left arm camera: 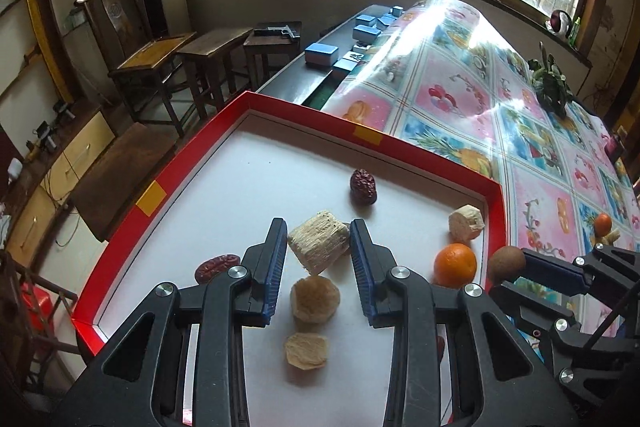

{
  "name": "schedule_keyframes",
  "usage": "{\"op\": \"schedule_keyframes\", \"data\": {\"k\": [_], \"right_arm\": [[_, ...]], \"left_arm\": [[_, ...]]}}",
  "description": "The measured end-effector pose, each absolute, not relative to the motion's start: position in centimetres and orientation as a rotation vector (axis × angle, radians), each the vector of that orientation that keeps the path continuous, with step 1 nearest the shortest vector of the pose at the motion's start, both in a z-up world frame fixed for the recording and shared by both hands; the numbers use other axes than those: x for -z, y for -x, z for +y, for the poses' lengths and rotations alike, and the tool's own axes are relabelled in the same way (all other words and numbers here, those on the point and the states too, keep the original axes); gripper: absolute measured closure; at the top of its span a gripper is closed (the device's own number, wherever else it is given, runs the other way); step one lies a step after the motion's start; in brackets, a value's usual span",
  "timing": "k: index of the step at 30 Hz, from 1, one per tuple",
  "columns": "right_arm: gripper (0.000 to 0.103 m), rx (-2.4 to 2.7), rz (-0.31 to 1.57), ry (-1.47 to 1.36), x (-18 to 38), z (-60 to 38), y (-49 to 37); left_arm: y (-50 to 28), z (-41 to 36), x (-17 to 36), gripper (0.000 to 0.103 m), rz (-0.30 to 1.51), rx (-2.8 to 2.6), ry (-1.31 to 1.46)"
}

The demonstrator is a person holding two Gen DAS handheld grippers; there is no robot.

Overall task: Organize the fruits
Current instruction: 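Lower and open both grippers to drop the chunk and brown fruit into the tray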

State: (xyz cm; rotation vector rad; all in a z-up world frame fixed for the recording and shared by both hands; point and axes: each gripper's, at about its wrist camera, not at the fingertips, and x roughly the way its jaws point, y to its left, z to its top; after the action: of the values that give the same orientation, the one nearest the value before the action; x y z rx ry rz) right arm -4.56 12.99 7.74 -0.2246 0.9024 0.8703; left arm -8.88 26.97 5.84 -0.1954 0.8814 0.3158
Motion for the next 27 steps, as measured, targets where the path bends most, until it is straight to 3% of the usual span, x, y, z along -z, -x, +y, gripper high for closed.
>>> {"op": "schedule_keyframes", "data": {"k": [24,27], "right_arm": [[0.078,-0.906,0.991,0.337,-3.8,21.1,0.0],[0.073,-0.900,1.001,0.323,-3.4,20.9,-0.2]], "left_arm": [[4.3,30.9,-3.7,0.071,0.948,-0.384,0.263],[4.3,30.7,-3.6,0.064,0.952,-0.399,0.252]]}}
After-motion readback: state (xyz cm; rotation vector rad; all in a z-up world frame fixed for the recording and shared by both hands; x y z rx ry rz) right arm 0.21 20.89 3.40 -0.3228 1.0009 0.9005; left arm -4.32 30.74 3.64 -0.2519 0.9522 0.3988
